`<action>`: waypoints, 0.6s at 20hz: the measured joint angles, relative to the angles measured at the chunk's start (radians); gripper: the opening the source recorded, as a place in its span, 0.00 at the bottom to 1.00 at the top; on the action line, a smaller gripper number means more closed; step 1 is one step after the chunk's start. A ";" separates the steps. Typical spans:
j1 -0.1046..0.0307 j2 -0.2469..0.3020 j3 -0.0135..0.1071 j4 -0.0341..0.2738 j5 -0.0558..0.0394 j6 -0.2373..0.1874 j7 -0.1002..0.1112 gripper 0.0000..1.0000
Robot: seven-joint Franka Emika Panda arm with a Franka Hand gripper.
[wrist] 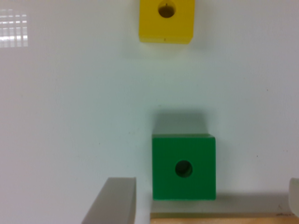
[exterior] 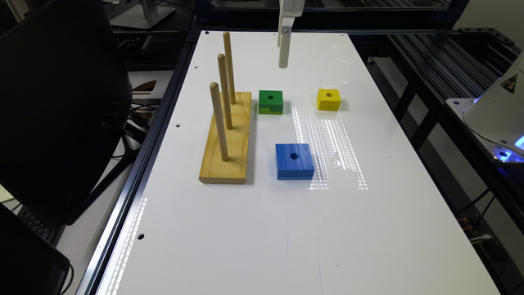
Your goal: Pick up green block.
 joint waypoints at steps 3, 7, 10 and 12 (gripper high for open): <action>0.000 0.024 0.000 0.001 -0.0003 0.022 0.000 1.00; 0.000 0.027 0.000 0.002 -0.0004 0.023 0.000 1.00; 0.000 0.027 0.000 0.003 -0.0004 0.023 0.000 1.00; 0.000 0.027 0.000 0.003 -0.0005 0.023 0.000 1.00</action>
